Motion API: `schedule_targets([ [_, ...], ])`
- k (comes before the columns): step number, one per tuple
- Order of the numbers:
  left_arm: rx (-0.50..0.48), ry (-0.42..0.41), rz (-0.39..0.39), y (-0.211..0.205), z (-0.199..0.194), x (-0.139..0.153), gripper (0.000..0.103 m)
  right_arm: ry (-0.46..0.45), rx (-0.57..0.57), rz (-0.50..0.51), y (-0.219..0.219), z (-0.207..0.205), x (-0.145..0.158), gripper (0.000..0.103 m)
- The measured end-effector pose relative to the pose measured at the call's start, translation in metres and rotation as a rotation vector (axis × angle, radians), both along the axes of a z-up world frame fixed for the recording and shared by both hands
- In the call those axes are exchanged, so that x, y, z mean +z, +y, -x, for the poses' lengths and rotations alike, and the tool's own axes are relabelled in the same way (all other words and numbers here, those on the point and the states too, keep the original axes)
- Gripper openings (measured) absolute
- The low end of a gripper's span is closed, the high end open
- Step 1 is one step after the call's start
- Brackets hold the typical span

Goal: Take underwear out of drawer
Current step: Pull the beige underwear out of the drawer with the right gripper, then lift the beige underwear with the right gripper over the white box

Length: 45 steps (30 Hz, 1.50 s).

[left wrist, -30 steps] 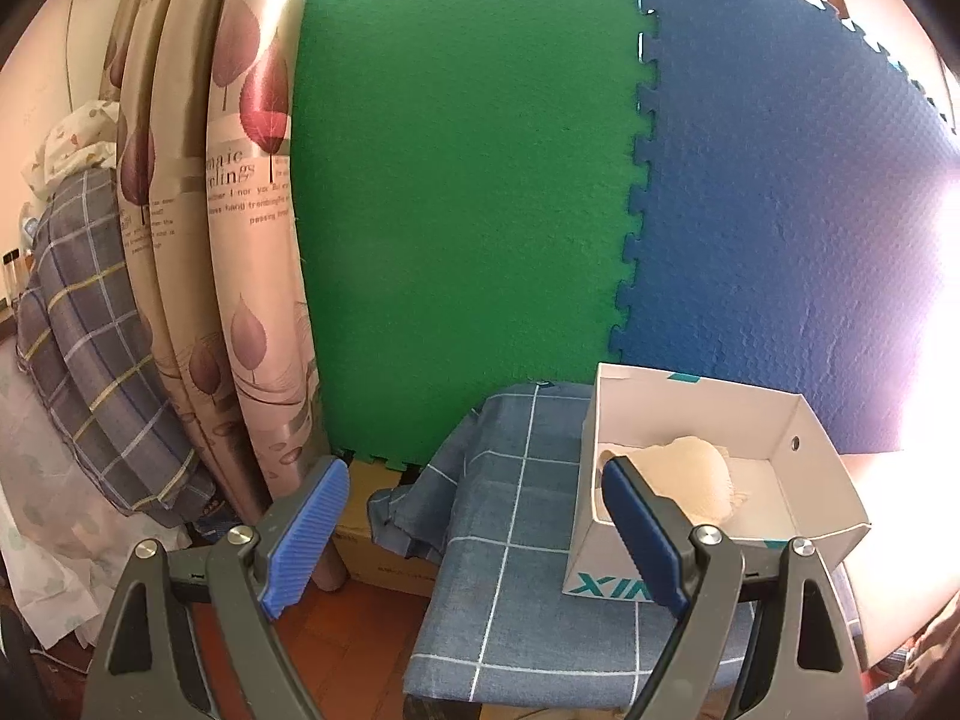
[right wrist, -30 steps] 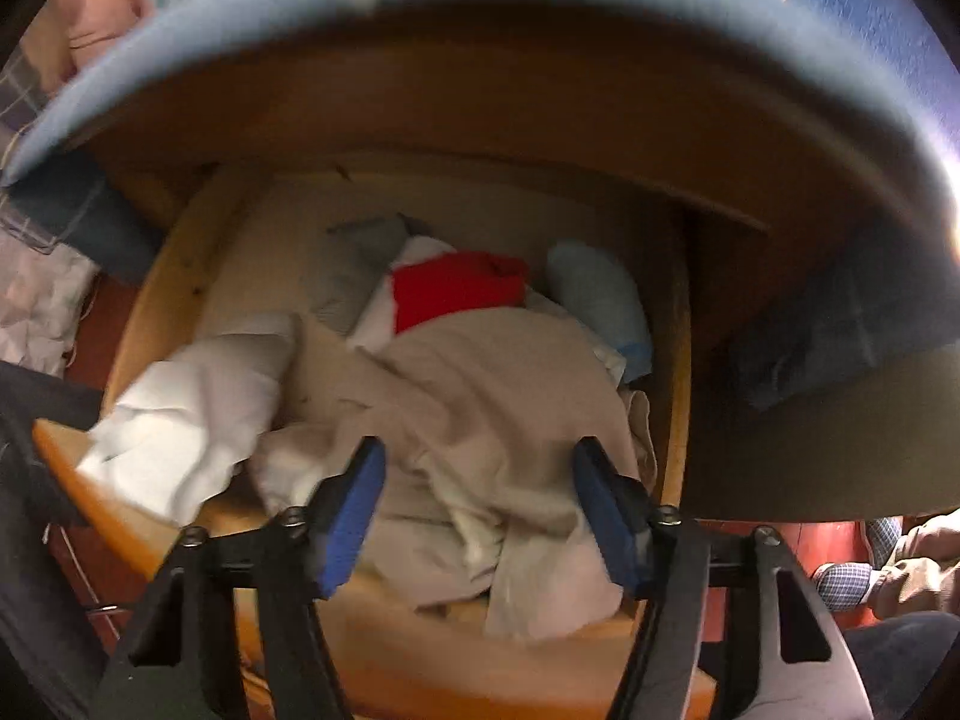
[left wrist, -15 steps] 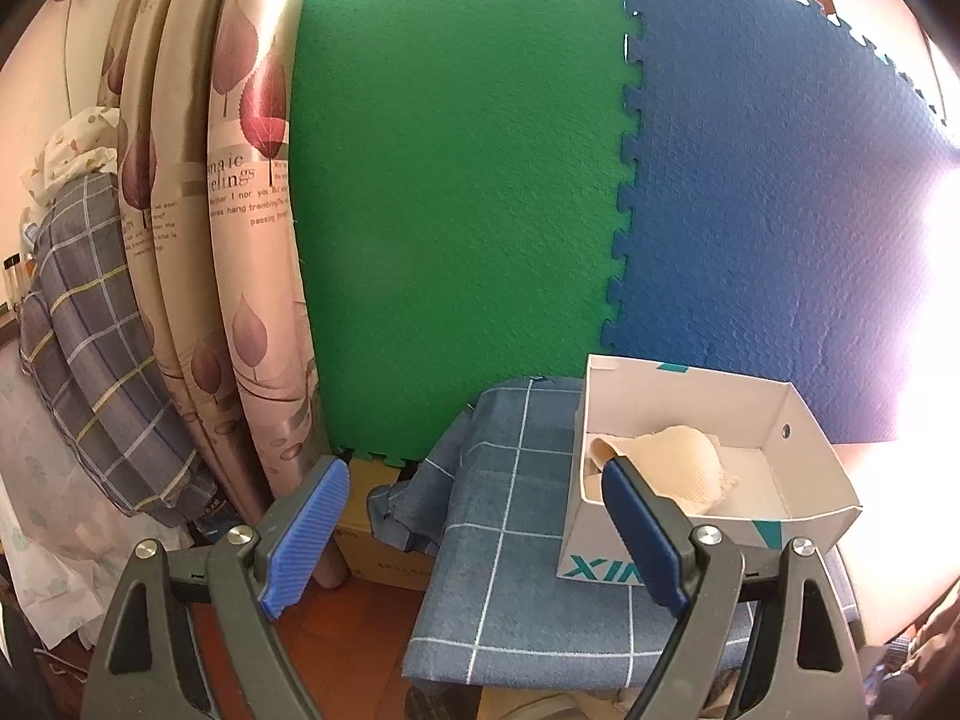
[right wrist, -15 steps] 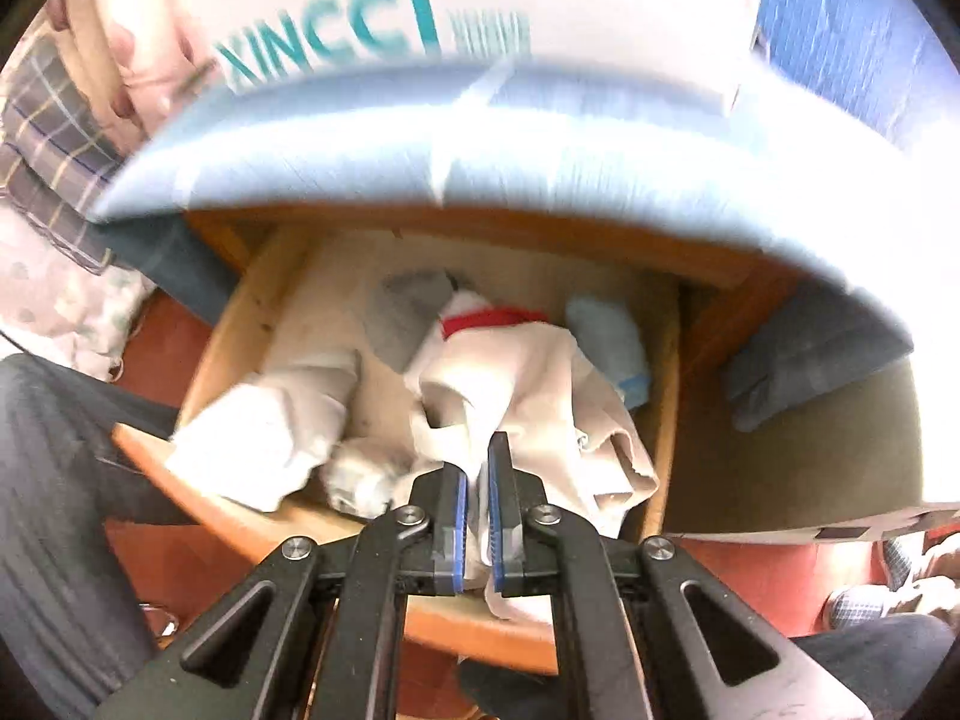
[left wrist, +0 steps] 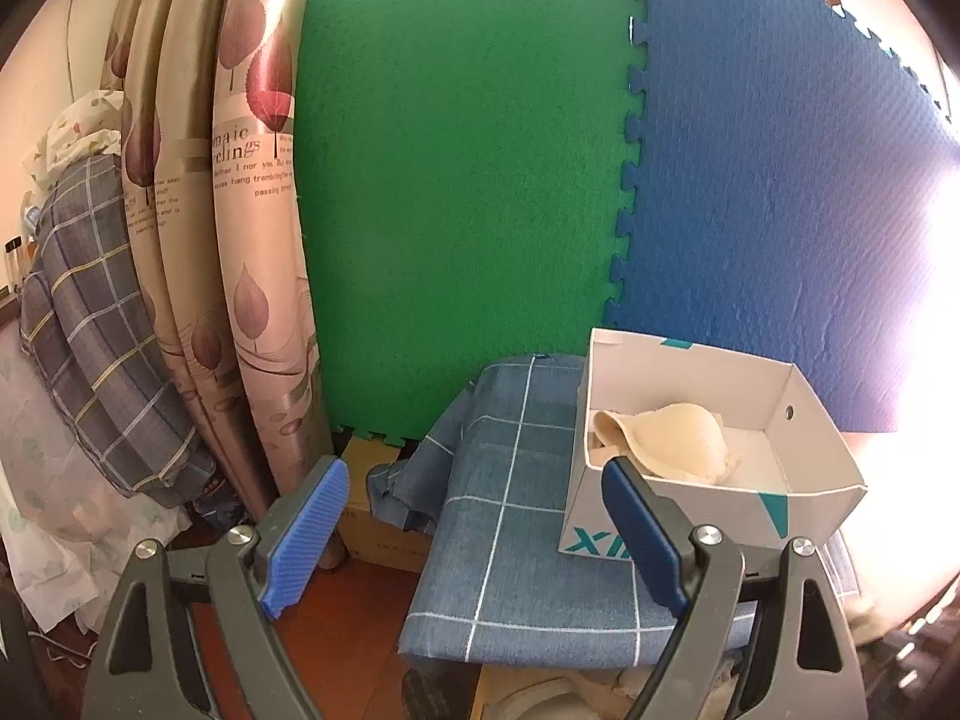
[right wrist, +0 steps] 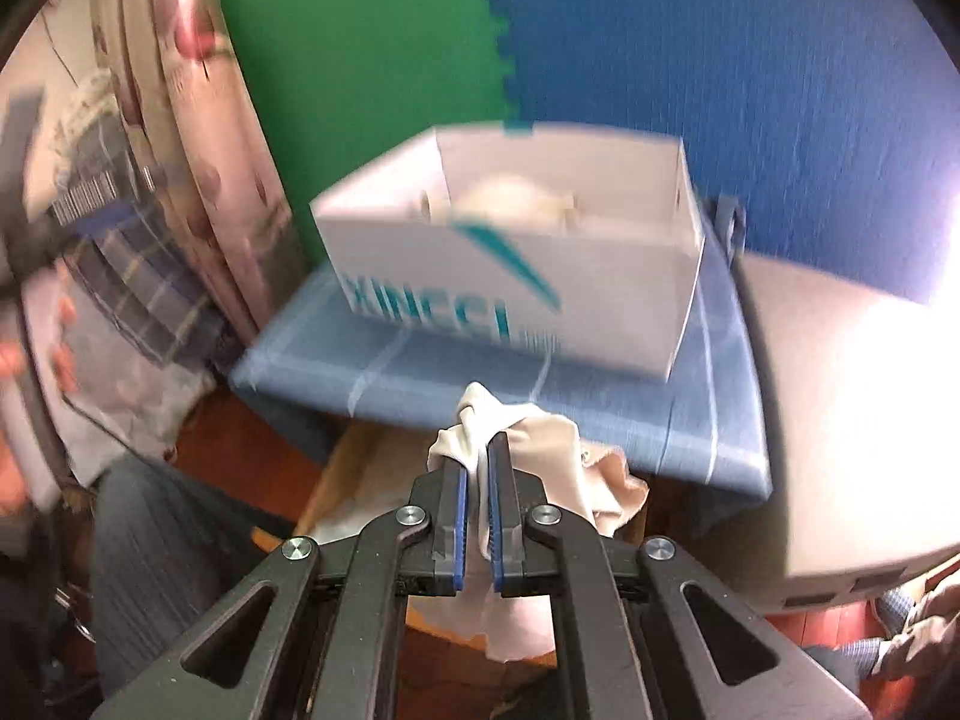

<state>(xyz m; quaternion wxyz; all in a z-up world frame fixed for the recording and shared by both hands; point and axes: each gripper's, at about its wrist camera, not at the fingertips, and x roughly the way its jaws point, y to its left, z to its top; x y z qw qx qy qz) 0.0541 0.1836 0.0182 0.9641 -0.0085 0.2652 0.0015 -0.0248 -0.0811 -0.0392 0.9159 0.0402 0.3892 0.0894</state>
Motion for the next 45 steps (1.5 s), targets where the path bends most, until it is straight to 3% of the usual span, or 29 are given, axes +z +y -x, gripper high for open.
schedule_targets([
  [12, -0.003, 0.054, -0.002, 0.004, 0.017, -0.032, 0.089, -0.214, 0.025, 0.01, 0.005, -0.015, 0.118, 0.005],
  [16, -0.019, 0.085, -0.011, -0.002, 0.029, -0.052, 0.089, -0.266, 0.018, 0.019, 0.003, -0.026, 0.15, 0.004],
  [22, -0.067, 0.184, -0.042, -0.02, 0.042, -0.106, 0.089, -0.322, -0.002, 0.049, 0.0, -0.049, 0.191, 0.004],
  [28, -0.143, 0.239, -0.096, -0.052, 0.05, -0.149, 0.089, -0.337, -0.05, 0.098, -0.006, -0.088, 0.206, 0.004],
  [35, -0.2, 0.299, -0.137, -0.071, 0.055, -0.196, 0.089, -0.308, -0.145, 0.127, -0.025, -0.141, 0.193, 0.004],
  [45, -0.227, 0.317, -0.142, -0.081, 0.055, -0.215, 0.089, -0.329, -0.183, 0.169, -0.034, -0.168, 0.213, 0.004],
])
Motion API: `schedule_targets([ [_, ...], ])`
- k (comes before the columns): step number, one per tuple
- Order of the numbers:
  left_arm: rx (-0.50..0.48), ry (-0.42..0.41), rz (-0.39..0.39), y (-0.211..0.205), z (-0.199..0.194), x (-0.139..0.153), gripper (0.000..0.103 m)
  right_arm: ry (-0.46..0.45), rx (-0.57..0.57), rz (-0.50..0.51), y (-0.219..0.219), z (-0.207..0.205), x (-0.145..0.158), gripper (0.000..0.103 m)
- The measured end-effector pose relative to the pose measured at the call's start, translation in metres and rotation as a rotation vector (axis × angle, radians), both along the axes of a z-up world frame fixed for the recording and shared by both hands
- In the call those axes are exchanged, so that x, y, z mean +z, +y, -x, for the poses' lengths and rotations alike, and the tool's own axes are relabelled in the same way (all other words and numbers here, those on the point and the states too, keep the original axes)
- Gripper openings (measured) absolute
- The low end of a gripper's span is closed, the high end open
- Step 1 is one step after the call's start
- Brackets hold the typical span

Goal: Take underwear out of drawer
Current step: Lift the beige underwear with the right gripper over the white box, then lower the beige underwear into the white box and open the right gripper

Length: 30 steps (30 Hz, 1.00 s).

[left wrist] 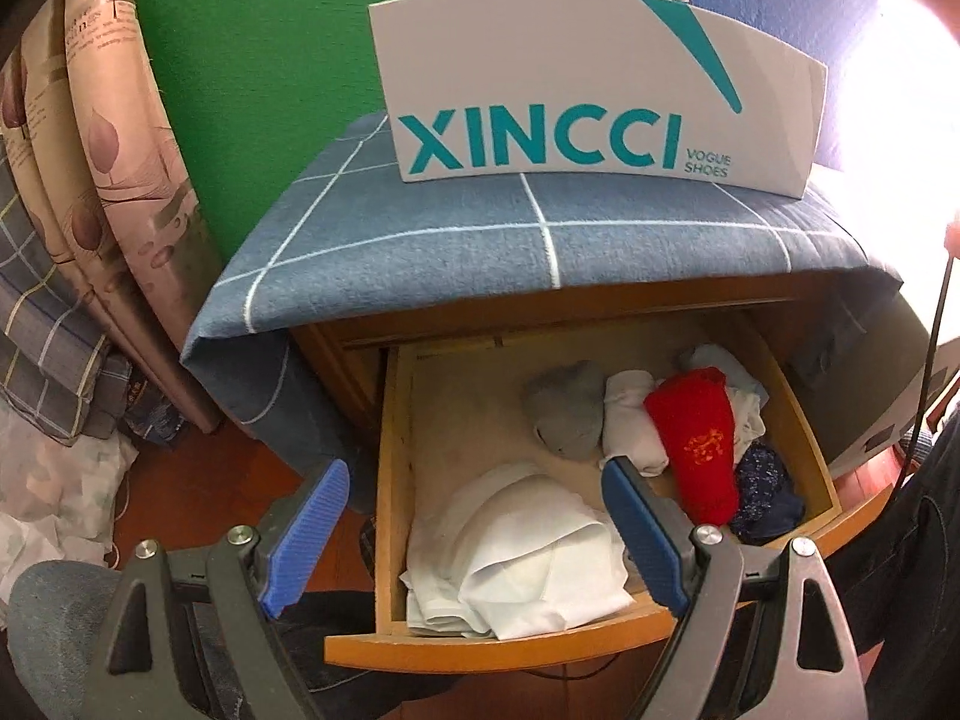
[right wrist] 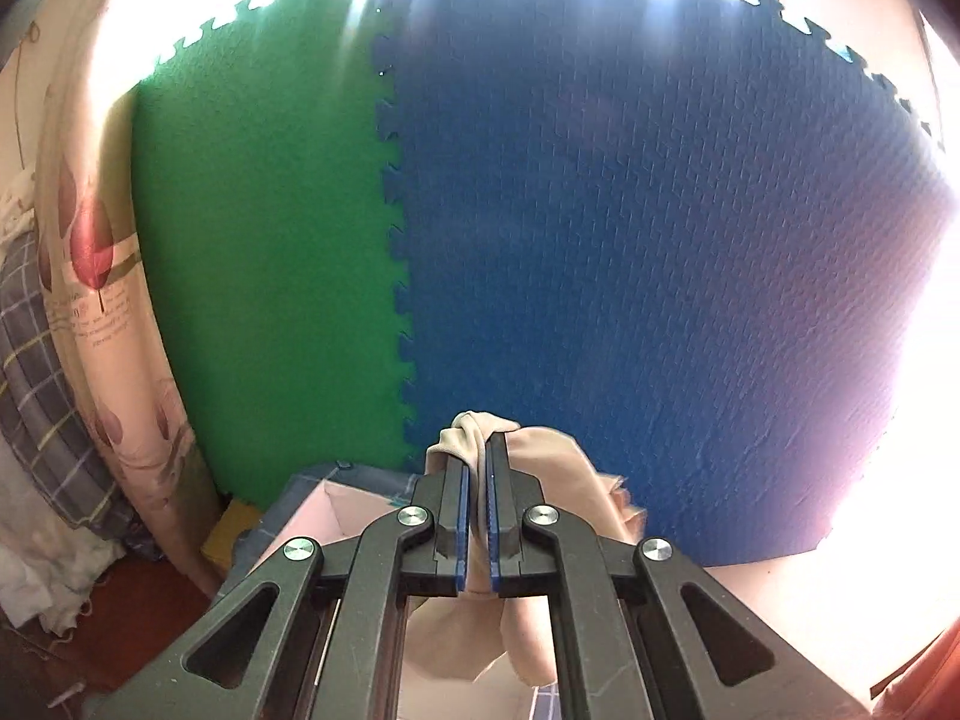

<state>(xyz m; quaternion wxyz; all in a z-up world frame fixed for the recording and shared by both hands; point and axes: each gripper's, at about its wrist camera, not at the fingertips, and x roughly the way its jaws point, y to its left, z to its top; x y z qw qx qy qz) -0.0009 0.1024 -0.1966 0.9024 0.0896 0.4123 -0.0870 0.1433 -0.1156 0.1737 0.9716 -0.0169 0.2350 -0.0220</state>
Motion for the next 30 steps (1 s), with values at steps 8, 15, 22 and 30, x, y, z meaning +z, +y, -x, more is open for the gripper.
schedule_targets([
  [8, -0.024, -0.002, 0.001, -0.004, 0.003, -0.006, 0.089, 0.086, -0.04, 0.014, -0.003, -0.032, -0.044, 0.004],
  [15, -0.023, 0.005, 0.008, -0.003, 0.003, -0.011, 0.089, 0.163, -0.064, 0.008, -0.002, -0.05, -0.095, 0.004],
  [22, -0.003, 0.013, 0.017, 0.001, -0.002, -0.015, 0.089, 0.211, -0.064, 0.004, 0.002, -0.065, -0.135, 0.004],
  [30, 0.01, 0.009, 0.017, 0.003, -0.005, -0.018, 0.089, 0.265, -0.06, -0.003, 0.0, -0.076, -0.166, 0.004],
])
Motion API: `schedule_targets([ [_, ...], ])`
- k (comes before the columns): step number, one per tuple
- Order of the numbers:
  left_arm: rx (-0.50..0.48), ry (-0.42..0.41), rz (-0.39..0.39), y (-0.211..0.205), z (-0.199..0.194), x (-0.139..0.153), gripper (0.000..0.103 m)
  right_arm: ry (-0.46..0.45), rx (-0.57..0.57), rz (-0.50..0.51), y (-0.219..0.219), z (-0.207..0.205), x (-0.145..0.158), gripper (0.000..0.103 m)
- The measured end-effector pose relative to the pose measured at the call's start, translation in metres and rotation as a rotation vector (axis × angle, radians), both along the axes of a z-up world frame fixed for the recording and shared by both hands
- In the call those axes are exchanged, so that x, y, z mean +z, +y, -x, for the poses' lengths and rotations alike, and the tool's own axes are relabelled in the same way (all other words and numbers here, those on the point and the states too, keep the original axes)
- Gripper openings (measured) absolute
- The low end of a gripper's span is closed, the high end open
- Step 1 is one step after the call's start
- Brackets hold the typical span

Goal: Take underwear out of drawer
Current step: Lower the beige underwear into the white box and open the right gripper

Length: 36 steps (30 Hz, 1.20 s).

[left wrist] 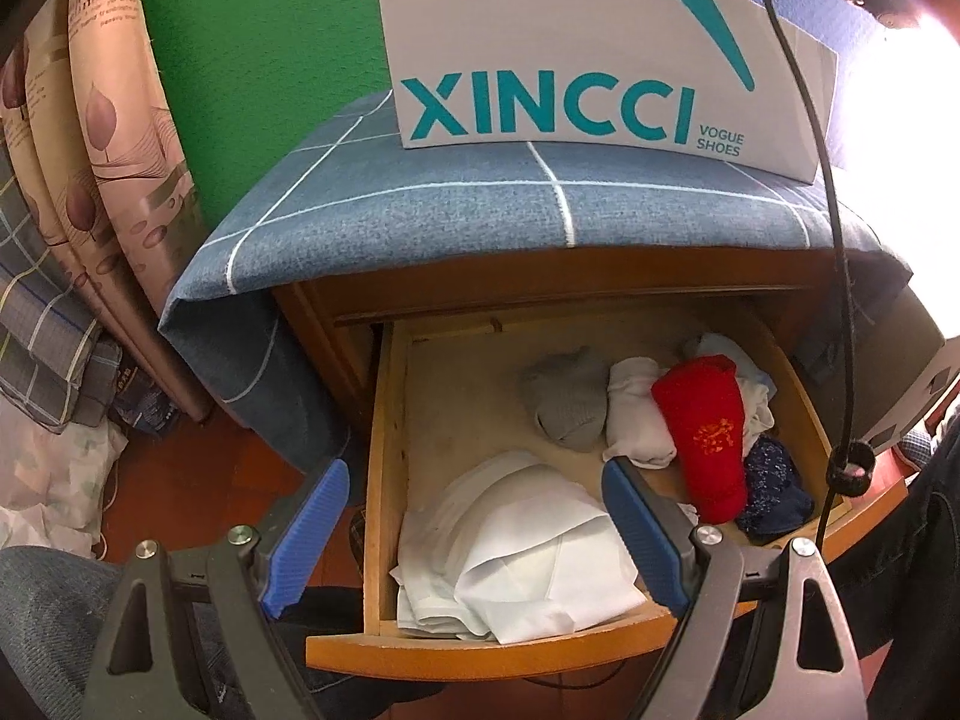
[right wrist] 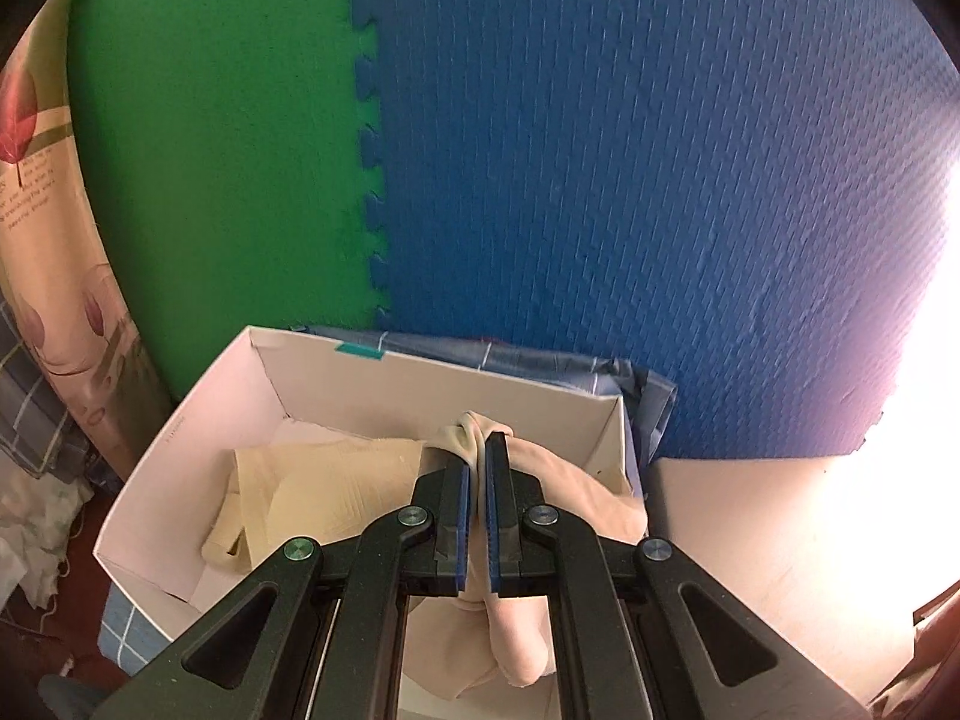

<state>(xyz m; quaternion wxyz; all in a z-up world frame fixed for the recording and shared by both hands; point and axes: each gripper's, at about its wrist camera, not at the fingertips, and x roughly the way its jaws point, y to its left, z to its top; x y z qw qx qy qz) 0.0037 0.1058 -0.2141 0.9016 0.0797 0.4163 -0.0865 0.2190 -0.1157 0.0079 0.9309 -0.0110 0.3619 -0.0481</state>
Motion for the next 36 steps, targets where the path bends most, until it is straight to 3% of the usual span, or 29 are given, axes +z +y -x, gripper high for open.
schedule_targets([
  [7, 0.013, 0.022, 0.009, 0.003, -0.004, -0.005, 0.089, 0.065, 0.0, -0.015, 0.0, -0.012, -0.023, 0.004],
  [11, 0.029, 0.044, 0.016, 0.007, -0.007, -0.01, 0.089, 0.105, 0.005, -0.086, -0.005, -0.015, -0.037, 0.011],
  [14, 0.04, 0.06, 0.018, 0.009, -0.009, -0.014, 0.089, 0.134, 0.02, -0.129, -0.008, -0.016, -0.046, 0.048],
  [17, 0.052, 0.082, 0.017, 0.011, -0.012, -0.02, 0.089, 0.087, 0.035, -0.135, -0.008, -0.008, -0.041, 0.068],
  [22, 0.074, 0.085, 0.03, 0.016, -0.014, -0.021, 0.089, -0.004, 0.059, -0.168, -0.013, 0.016, -0.016, 0.069],
  [28, 0.079, 0.109, 0.037, 0.017, -0.018, -0.028, 0.089, -0.144, 0.019, -0.116, -0.022, 0.087, 0.008, 0.076],
  [32, 0.069, 0.133, 0.031, 0.012, -0.022, -0.034, 0.089, -0.194, 0.021, -0.077, -0.02, 0.13, -0.001, 0.08],
  [36, 0.046, 0.167, 0.034, 0.001, -0.025, -0.041, 0.089, -0.169, 0.018, -0.148, -0.025, 0.163, -0.027, 0.08],
])
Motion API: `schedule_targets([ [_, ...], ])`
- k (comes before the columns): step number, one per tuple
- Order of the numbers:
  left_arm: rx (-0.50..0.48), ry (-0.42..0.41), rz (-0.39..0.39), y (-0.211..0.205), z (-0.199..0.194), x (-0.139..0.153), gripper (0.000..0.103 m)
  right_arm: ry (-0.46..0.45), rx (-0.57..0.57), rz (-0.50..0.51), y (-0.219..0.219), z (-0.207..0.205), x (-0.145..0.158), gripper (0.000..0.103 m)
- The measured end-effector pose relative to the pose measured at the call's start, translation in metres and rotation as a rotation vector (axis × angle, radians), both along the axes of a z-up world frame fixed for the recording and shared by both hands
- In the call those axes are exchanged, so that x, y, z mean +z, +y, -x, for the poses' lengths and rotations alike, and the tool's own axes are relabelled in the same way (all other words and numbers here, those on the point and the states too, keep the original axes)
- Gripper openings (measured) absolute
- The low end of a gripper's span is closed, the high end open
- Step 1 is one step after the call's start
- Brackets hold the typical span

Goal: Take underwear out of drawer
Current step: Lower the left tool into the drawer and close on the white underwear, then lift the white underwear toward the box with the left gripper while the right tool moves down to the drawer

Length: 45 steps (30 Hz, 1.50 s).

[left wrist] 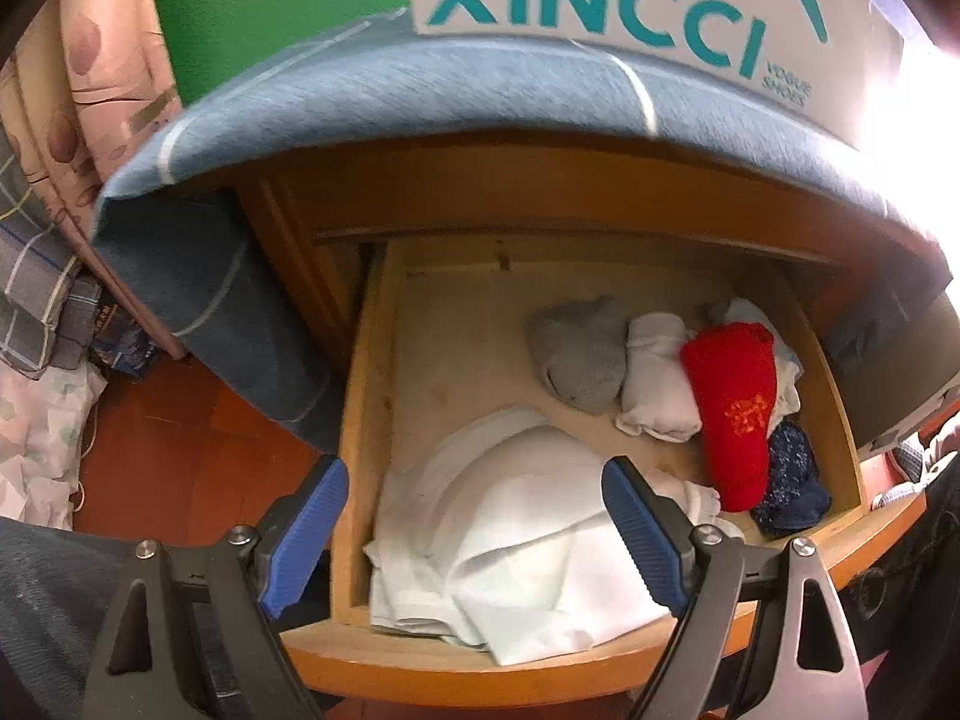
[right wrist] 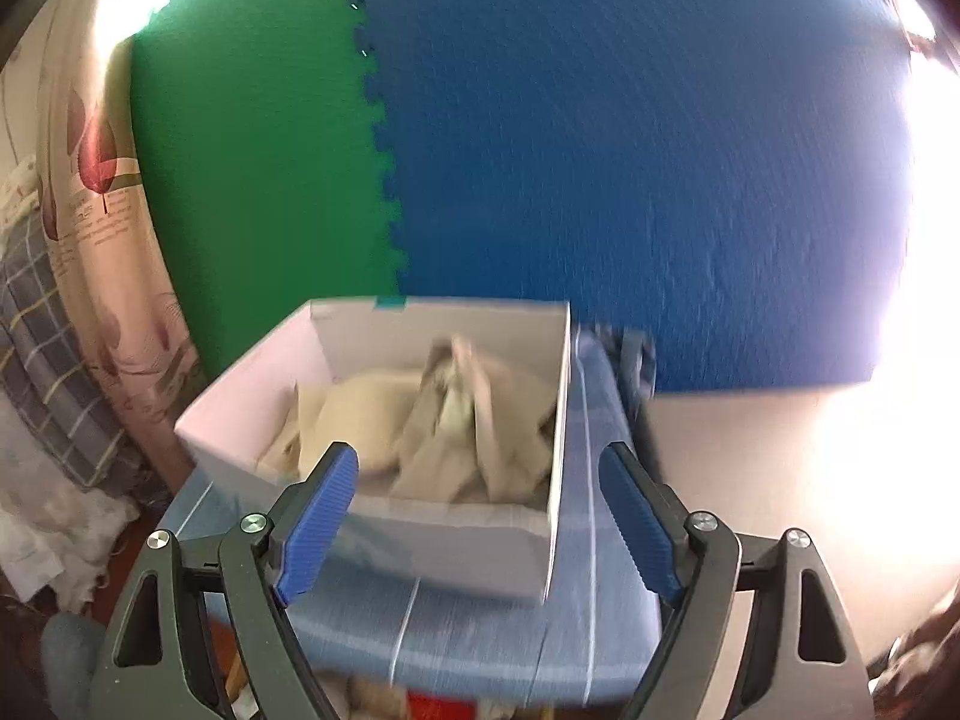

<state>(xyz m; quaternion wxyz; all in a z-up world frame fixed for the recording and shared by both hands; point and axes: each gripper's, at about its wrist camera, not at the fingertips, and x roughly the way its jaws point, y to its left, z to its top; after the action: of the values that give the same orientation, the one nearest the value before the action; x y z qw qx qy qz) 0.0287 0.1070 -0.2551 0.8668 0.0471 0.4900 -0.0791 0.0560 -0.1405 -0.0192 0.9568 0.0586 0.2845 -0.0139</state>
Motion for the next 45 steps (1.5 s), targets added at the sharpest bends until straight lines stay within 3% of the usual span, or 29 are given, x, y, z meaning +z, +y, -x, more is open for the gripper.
schedule_targets([
  [5, -0.019, 0.074, -0.003, -0.014, -0.003, -0.016, 0.089, 0.013, -0.027, 0.031, -0.003, 0.026, -0.026, 0.08],
  [9, -0.036, 0.145, -0.035, -0.026, -0.006, -0.034, 0.089, 0.023, -0.036, -0.004, -0.013, 0.029, -0.033, 0.08],
  [14, 0.006, 0.239, -0.061, -0.028, -0.016, -0.054, 0.089, -0.012, -0.045, 0.021, -0.016, 0.023, -0.013, 0.08],
  [20, -0.005, 0.229, -0.077, -0.031, -0.017, -0.053, 0.086, -0.024, -0.035, 0.037, -0.008, 0.01, 0.009, 0.08],
  [21, -0.012, 0.223, -0.073, -0.031, -0.016, -0.053, 0.077, -0.019, -0.036, 0.038, -0.007, 0.006, 0.011, 0.08],
  [22, -0.012, 0.229, -0.071, -0.031, -0.016, -0.054, 0.06, -0.012, -0.042, 0.041, -0.006, 0.004, 0.011, 0.08],
  [24, -0.015, 0.241, -0.071, -0.031, -0.014, -0.056, 0.044, -0.001, -0.051, 0.027, -0.005, -0.003, 0.011, 0.08],
  [25, -0.011, 0.241, -0.064, -0.029, -0.014, -0.056, 0.04, 0.006, -0.05, 0.019, -0.005, -0.005, 0.011, 0.08],
  [26, -0.009, 0.237, -0.063, -0.026, -0.014, -0.057, 0.038, 0.015, -0.052, 0.019, -0.003, -0.008, 0.011, 0.08],
  [28, -0.008, 0.226, -0.067, -0.022, -0.013, -0.055, 0.02, 0.022, -0.06, 0.033, 0.001, -0.012, 0.012, 0.08],
  [31, -0.009, 0.187, -0.019, -0.016, -0.011, -0.042, 0.014, 0.036, -0.071, 0.04, 0.002, -0.017, 0.016, 0.08],
  [35, -0.036, 0.12, 0.007, -0.014, 0.0, -0.018, 0.012, 0.058, -0.082, 0.03, 0.001, -0.024, 0.019, 0.08],
  [45, -0.075, -0.046, -0.019, -0.024, 0.022, 0.04, 0.012, 0.079, -0.086, 0.046, 0.008, -0.036, 0.026, 0.08],
])
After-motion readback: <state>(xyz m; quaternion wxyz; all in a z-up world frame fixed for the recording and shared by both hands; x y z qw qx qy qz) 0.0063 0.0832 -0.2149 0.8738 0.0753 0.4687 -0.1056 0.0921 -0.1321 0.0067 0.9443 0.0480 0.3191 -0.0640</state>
